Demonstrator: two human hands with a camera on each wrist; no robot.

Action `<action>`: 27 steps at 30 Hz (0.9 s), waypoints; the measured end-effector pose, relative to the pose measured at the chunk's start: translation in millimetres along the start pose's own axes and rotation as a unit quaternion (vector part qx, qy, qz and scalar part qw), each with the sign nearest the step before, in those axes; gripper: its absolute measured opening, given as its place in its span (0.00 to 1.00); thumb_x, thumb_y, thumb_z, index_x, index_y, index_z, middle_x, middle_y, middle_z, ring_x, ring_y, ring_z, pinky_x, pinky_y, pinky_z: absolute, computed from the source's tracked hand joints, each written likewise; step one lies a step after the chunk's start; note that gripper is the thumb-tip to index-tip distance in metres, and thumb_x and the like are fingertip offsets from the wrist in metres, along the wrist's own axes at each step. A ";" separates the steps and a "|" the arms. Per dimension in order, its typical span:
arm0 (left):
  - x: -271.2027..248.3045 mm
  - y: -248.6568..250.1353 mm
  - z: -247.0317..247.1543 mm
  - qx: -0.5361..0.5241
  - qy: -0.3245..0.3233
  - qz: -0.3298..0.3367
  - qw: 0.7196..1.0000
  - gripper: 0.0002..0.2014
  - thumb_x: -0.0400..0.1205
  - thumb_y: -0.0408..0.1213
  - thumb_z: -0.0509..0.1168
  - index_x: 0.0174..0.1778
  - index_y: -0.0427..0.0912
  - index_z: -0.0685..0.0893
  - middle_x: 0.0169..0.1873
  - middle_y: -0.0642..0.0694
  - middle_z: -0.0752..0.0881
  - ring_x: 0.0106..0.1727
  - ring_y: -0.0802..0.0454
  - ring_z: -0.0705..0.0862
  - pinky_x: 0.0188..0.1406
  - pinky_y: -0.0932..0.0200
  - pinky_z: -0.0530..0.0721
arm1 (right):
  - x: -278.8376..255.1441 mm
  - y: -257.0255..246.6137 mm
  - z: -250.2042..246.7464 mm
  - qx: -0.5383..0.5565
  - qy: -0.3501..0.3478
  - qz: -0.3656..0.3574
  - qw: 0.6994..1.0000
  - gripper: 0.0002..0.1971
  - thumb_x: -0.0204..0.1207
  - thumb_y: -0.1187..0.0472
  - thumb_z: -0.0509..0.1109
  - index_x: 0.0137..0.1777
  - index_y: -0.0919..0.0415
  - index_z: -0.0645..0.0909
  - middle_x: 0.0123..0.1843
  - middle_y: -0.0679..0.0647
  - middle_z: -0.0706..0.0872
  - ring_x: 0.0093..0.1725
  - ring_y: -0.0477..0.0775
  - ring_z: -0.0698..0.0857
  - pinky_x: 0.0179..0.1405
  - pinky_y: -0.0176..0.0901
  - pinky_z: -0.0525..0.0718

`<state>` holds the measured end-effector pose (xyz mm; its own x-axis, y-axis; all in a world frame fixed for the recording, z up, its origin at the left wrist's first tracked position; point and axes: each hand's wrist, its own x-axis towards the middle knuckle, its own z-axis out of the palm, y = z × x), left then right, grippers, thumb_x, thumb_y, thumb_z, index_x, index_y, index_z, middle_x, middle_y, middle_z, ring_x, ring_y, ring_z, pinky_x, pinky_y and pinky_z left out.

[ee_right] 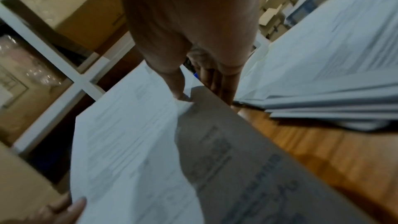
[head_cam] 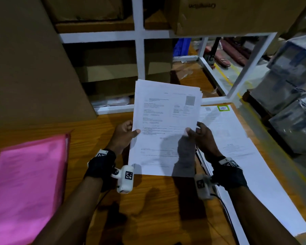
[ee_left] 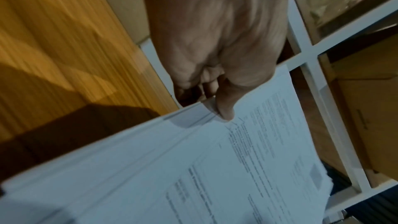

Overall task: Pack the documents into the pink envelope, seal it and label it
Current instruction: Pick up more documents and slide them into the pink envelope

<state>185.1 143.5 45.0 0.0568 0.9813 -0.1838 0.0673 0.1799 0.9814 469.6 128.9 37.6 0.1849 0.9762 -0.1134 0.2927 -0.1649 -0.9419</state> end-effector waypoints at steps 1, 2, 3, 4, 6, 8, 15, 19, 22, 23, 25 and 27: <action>-5.1 2.0 -6.7 -0.003 -0.005 0.003 1.000 0.16 0.82 0.24 0.65 0.66 0.37 0.80 0.62 0.41 0.87 0.62 0.45 0.86 0.65 0.39 0.82 | -3.7 -8.1 6.2 0.001 -0.001 -0.015 1.000 0.22 0.75 0.55 0.73 0.66 0.65 0.80 0.61 0.57 0.88 0.47 0.38 0.88 0.45 0.39 0.87; -10.3 5.0 -12.6 -0.003 -0.010 0.008 1.000 0.18 0.83 0.25 0.64 0.69 0.37 0.78 0.64 0.41 0.86 0.64 0.45 0.85 0.66 0.40 0.82 | -6.4 -14.0 12.2 -0.003 -0.002 -0.043 0.999 0.15 0.79 0.61 0.71 0.63 0.66 0.82 0.59 0.54 0.88 0.41 0.29 0.86 0.38 0.28 0.82; -15.1 7.9 -17.8 0.002 -0.013 0.016 1.000 0.20 0.84 0.25 0.63 0.72 0.37 0.76 0.66 0.42 0.85 0.66 0.46 0.84 0.67 0.42 0.81 | -9.8 -20.4 18.8 -0.002 0.002 -0.065 0.998 0.11 0.81 0.67 0.68 0.62 0.67 0.82 0.56 0.50 0.87 0.38 0.23 0.84 0.33 0.21 0.78; -20.2 12.2 -23.3 0.009 -0.014 0.031 0.999 0.21 0.84 0.25 0.62 0.74 0.38 0.74 0.67 0.44 0.84 0.67 0.48 0.83 0.68 0.44 0.81 | -14.2 -26.9 26.0 0.006 0.006 -0.086 0.996 0.11 0.82 0.69 0.66 0.62 0.67 0.82 0.54 0.47 0.86 0.37 0.20 0.83 0.32 0.19 0.77; -29.4 23.4 -35.0 0.030 -0.009 0.075 0.997 0.22 0.85 0.25 0.61 0.75 0.40 0.73 0.68 0.47 0.83 0.68 0.52 0.82 0.68 0.50 0.81 | -22.7 -41.4 39.4 0.027 0.006 -0.113 0.993 0.12 0.83 0.66 0.66 0.65 0.62 0.82 0.54 0.46 0.87 0.45 0.26 0.86 0.37 0.21 0.81; -37.3 35.9 -43.9 0.046 0.011 0.118 0.992 0.22 0.84 0.23 0.60 0.73 0.42 0.74 0.67 0.49 0.83 0.67 0.57 0.82 0.66 0.56 0.81 | -31.2 -55.7 48.4 0.052 0.008 -0.140 0.989 0.12 0.84 0.64 0.66 0.66 0.58 0.82 0.58 0.47 0.89 0.55 0.38 0.88 0.46 0.32 0.87; -58.2 58.4 -78.5 0.070 0.087 0.206 0.972 0.17 0.85 0.27 0.61 0.71 0.40 0.77 0.65 0.47 0.84 0.66 0.55 0.82 0.65 0.60 0.82 | -55.8 -86.7 69.4 0.097 0.009 -0.220 0.971 0.13 0.86 0.59 0.64 0.66 0.65 0.76 0.62 0.55 0.86 0.59 0.49 0.87 0.51 0.43 0.87; -67.5 29.4 -81.3 0.124 0.051 0.158 0.978 0.20 0.86 0.29 0.59 0.74 0.47 0.74 0.69 0.49 0.81 0.70 0.53 0.79 0.72 0.47 0.78 | -72.6 -59.7 89.1 0.068 -0.049 -0.190 0.978 0.20 0.85 0.54 0.63 0.72 0.60 0.66 0.66 0.56 0.82 0.63 0.50 0.84 0.56 0.51 0.88; -71.6 20.3 -81.0 0.141 0.032 0.126 0.981 0.22 0.87 0.30 0.56 0.77 0.51 0.70 0.72 0.51 0.79 0.74 0.53 0.75 0.75 0.48 0.74 | -80.8 -53.8 96.7 0.063 -0.073 -0.170 0.981 0.15 0.87 0.60 0.60 0.70 0.56 0.63 0.63 0.49 0.81 0.58 0.36 0.85 0.50 0.41 0.88; -71.5 21.8 -81.8 0.143 0.032 0.130 0.981 0.22 0.87 0.29 0.56 0.77 0.50 0.70 0.72 0.50 0.78 0.74 0.53 0.75 0.74 0.52 0.74 | -82.1 -57.5 98.1 0.069 -0.072 -0.166 0.981 0.14 0.87 0.61 0.59 0.69 0.54 0.62 0.62 0.46 0.80 0.57 0.34 0.84 0.48 0.36 0.87; -72.8 27.8 -82.6 0.140 0.035 0.140 0.980 0.21 0.87 0.28 0.55 0.76 0.49 0.70 0.72 0.50 0.78 0.74 0.53 0.74 0.69 0.59 0.74 | -83.5 -66.2 99.5 0.079 -0.060 -0.162 0.982 0.14 0.88 0.61 0.58 0.68 0.50 0.61 0.62 0.44 0.78 0.58 0.35 0.82 0.48 0.34 0.84; -73.8 28.3 -82.2 0.147 0.030 0.143 0.978 0.22 0.87 0.28 0.55 0.76 0.49 0.69 0.72 0.50 0.77 0.73 0.56 0.73 0.66 0.62 0.74 | -83.3 -68.6 101.5 0.089 -0.052 -0.160 0.982 0.13 0.88 0.61 0.58 0.68 0.50 0.60 0.62 0.45 0.78 0.60 0.39 0.80 0.50 0.35 0.83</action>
<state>100.9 81.8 90.9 0.0563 0.9924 0.1090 0.3411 -0.1217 0.9321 338.9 73.2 79.6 0.0105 0.9845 0.1750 0.1507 0.1715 -0.9736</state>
